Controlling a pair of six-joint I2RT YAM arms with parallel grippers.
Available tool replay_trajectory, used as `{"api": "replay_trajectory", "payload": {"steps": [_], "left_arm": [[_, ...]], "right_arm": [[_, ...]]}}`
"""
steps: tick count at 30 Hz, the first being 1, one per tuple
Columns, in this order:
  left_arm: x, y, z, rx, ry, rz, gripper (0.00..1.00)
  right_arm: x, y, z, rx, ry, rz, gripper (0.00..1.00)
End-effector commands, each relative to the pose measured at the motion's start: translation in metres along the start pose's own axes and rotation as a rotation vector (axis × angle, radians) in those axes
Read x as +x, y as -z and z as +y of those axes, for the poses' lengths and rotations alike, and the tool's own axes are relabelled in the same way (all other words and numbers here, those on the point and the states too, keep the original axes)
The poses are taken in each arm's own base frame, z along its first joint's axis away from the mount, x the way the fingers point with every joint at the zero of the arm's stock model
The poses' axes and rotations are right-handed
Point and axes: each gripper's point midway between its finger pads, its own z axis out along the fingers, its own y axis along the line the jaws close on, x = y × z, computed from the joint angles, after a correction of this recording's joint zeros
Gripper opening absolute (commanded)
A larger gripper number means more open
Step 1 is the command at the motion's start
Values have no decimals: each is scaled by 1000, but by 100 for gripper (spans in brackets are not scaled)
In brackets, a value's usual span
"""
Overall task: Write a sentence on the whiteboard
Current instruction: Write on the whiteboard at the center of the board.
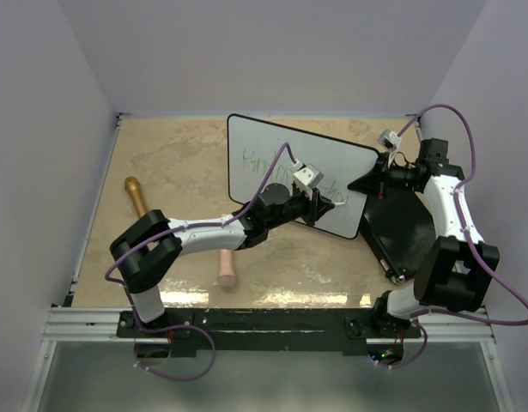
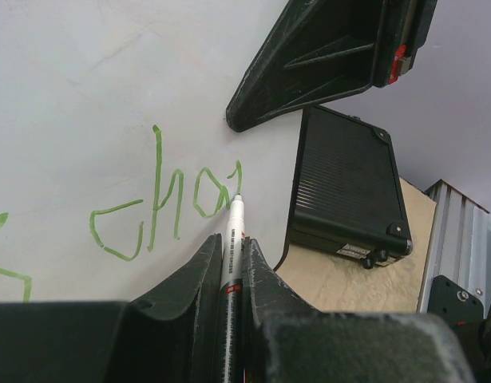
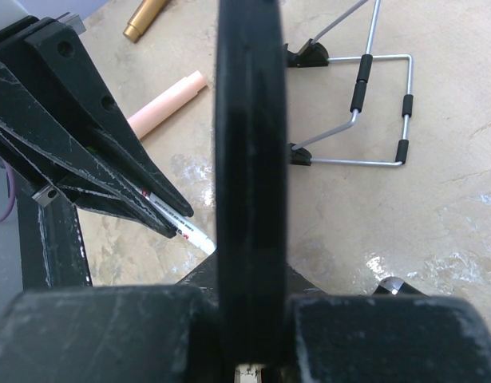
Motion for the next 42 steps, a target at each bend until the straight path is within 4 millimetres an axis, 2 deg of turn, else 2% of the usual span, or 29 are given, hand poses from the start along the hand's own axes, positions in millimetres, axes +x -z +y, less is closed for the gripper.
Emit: {"api": "replay_trajectory", "payload": {"steps": [1,12,24,32,42], "left_arm": [[-23,-7,-2,-1,-15,-59,0],[-41,-11,-1,-13,-24,-93,0],[-46,-15,-6,12,-29,-95,0],[-21,-18,-3,13,-17,-31,0],[7,-9,8,-25,7,29,0]], "right_arm": [[-4,4,-1,43,68,25,0],[-4,4,-1,43,68,25,0],[-4,4,-2,45,68,25,0],[-4,4,-1,43,68,26,0],[-4,4,-1,41,67,25,0]]}}
